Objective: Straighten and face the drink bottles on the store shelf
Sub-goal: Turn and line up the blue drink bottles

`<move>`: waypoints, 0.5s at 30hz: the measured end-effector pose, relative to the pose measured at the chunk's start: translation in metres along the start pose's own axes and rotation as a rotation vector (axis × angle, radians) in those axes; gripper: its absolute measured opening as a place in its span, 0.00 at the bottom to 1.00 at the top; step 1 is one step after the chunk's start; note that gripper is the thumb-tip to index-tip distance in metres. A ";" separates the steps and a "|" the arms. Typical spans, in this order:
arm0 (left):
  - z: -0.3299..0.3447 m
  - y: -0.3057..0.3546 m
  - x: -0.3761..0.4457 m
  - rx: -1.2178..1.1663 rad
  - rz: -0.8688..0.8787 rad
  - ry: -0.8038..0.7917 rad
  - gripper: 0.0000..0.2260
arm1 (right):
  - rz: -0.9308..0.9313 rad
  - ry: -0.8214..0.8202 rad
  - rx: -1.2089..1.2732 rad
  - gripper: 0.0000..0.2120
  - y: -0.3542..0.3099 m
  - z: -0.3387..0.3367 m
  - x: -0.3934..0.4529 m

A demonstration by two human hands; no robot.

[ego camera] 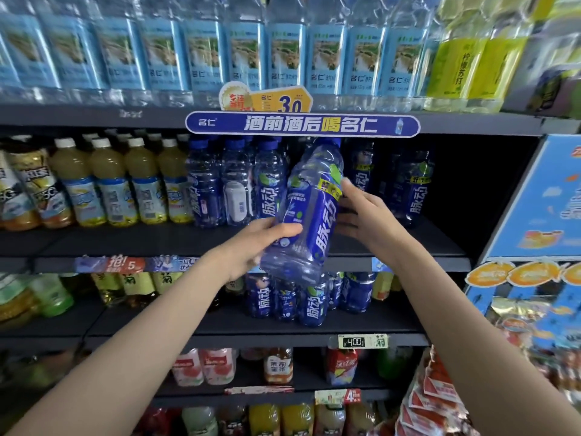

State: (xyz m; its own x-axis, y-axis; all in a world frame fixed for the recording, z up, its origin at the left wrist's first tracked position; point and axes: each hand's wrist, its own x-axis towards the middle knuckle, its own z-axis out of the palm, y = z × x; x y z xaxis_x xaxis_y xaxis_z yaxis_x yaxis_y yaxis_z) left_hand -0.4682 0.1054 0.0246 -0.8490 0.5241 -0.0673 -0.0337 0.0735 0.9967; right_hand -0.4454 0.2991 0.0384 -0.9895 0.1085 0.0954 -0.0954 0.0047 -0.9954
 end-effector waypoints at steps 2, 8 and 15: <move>0.000 0.003 -0.002 0.327 0.094 0.111 0.13 | -0.014 0.026 -0.100 0.22 -0.005 0.014 -0.002; 0.008 -0.003 -0.012 0.961 0.229 0.259 0.43 | -0.015 0.280 0.009 0.24 0.000 0.035 -0.008; -0.019 -0.004 -0.019 0.060 -0.023 -0.203 0.20 | -0.188 0.016 0.006 0.26 -0.006 0.025 -0.024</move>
State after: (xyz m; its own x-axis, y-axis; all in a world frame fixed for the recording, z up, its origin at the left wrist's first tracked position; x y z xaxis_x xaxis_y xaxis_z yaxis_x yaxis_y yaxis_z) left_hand -0.4616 0.0792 0.0227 -0.7247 0.6812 -0.1039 -0.0157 0.1344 0.9908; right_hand -0.4233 0.2716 0.0426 -0.9524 0.1222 0.2793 -0.2789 0.0206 -0.9601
